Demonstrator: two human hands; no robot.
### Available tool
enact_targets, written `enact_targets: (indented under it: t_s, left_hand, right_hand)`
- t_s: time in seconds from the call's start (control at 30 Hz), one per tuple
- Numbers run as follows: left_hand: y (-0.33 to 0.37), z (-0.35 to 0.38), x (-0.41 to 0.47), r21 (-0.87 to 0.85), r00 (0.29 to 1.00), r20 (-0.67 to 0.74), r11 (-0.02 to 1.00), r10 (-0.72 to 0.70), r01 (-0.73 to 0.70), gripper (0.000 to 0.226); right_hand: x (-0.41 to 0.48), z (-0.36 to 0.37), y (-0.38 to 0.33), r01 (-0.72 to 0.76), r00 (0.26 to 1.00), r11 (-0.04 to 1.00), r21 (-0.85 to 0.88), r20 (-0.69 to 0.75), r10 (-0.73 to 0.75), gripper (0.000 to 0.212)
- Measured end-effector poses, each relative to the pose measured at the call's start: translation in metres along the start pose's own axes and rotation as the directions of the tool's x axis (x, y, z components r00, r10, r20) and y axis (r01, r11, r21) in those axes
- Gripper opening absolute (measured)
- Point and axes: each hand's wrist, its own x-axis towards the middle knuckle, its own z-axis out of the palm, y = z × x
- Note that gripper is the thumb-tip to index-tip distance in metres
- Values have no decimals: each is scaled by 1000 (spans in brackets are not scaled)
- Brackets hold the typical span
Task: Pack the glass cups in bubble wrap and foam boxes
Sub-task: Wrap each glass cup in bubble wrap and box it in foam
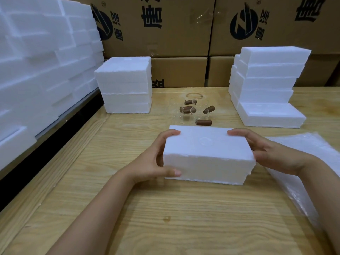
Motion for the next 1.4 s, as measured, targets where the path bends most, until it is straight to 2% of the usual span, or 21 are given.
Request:
enact_targets:
  t_s: [0.03,0.1,0.27,0.43,0.6,0.77,0.93,1.13,1.3,1.4]
  left_hand:
    - [-1,-2,0,36,1000,17,999,-6,6,89]
    - [-3,-4,1,76,1000,14,997,-10,8,93]
    - [-1,-4,2,39,999,-50,999,-13,15,93]
    - [2,-3,4,-38,996,-91,999,-16,12,92]
    - [10,-15,0,-107,997,-71,994,-40,32,92]
    - [13,-25,1,-220,991,-89,972,-103,81,90]
    - [11,-31,-1,-216,987,-45,966,-157,144,79]
    - [7,-27,4,-226,968,-137,958,-212,177,71]
    - [4,-26,8,-213,966,-139,959,-217,185,49]
    - [0,-26,10,-217,966,-149,960,-213,179,44]
  right_hand:
    - [-1,1,1,-1,999,1000,-2,35,1,79]
    - [-2,4,3,-6,998,1000,-10,66,7,88]
    - [-2,12,6,17,1000,994,-107,10,-16,105]
    - [1,20,4,92,986,988,-122,-125,-107,86]
    - [7,24,-1,150,969,989,5,-200,-146,72]
    - [12,26,-6,99,992,975,198,-98,-80,80]
    - [21,36,0,88,987,951,298,-155,-43,58]
    - [25,39,4,46,986,902,429,-164,28,63]
    - [25,35,6,47,985,864,502,-168,44,63]
    - [25,34,7,59,984,863,502,-176,36,52]
